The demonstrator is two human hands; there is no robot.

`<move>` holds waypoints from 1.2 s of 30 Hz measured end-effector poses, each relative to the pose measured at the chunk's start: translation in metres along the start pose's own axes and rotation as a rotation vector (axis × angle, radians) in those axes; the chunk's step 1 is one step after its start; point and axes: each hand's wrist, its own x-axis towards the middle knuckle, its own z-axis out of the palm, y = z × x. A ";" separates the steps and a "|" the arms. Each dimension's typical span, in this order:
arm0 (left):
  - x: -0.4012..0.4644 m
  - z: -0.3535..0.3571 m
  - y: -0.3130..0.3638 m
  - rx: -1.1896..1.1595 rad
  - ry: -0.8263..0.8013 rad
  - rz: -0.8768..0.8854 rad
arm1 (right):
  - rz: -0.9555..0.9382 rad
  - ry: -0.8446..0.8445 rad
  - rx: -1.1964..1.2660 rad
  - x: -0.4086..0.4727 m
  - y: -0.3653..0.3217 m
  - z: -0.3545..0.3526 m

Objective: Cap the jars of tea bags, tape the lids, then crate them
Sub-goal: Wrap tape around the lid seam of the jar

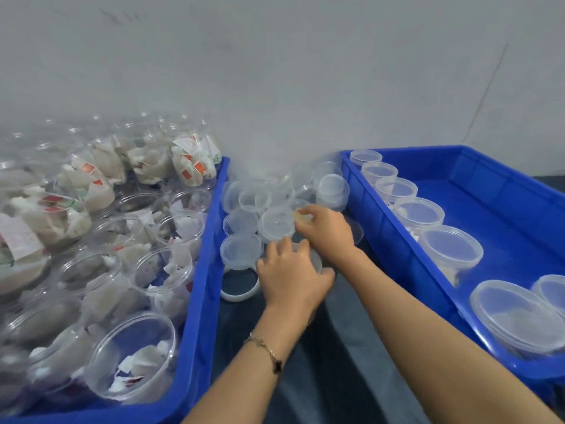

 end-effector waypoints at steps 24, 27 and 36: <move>0.000 -0.005 0.008 0.147 -0.093 0.014 | -0.221 -0.198 -0.402 -0.059 0.058 0.016; 0.001 -0.003 0.007 0.168 -0.155 0.000 | -0.200 -0.044 -0.073 -0.059 0.042 0.012; 0.001 -0.006 0.008 0.033 -0.038 0.048 | -0.130 -0.150 0.009 -0.093 0.044 0.018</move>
